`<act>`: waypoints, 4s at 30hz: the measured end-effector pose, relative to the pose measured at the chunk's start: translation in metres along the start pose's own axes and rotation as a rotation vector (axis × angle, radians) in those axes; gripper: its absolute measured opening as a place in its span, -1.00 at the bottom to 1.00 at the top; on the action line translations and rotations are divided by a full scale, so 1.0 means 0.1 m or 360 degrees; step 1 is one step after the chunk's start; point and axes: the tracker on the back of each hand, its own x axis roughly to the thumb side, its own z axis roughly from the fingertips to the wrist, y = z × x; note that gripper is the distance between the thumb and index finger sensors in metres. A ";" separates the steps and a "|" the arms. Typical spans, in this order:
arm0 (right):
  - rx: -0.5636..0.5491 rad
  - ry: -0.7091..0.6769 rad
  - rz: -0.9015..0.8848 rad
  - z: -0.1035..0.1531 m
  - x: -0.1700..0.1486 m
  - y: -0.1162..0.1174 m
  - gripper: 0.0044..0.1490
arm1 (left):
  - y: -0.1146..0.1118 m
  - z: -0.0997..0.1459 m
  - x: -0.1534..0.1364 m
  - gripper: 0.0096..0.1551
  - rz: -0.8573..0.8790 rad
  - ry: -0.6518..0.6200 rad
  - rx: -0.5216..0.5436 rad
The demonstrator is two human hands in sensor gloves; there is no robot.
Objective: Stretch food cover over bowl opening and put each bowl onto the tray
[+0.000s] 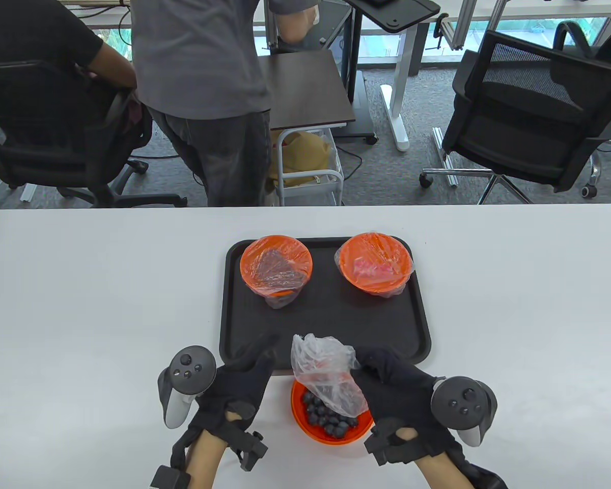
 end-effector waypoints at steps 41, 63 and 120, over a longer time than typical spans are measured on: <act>0.0678 -0.0133 0.0208 -0.05 0.01 0.55 -0.14 | -0.36 0.14 0.52 -0.53 -0.0585 -0.0140 -0.0191; 0.0476 0.0032 -0.1247 -0.01 -0.28 0.41 -0.50 | -0.11 -0.01 -0.10 0.09 0.0703 -0.0068 -0.0348; 0.0479 0.0243 -0.1046 0.16 -0.34 0.58 -0.49 | -0.29 0.21 0.03 -0.50 0.0955 -0.0025 0.0016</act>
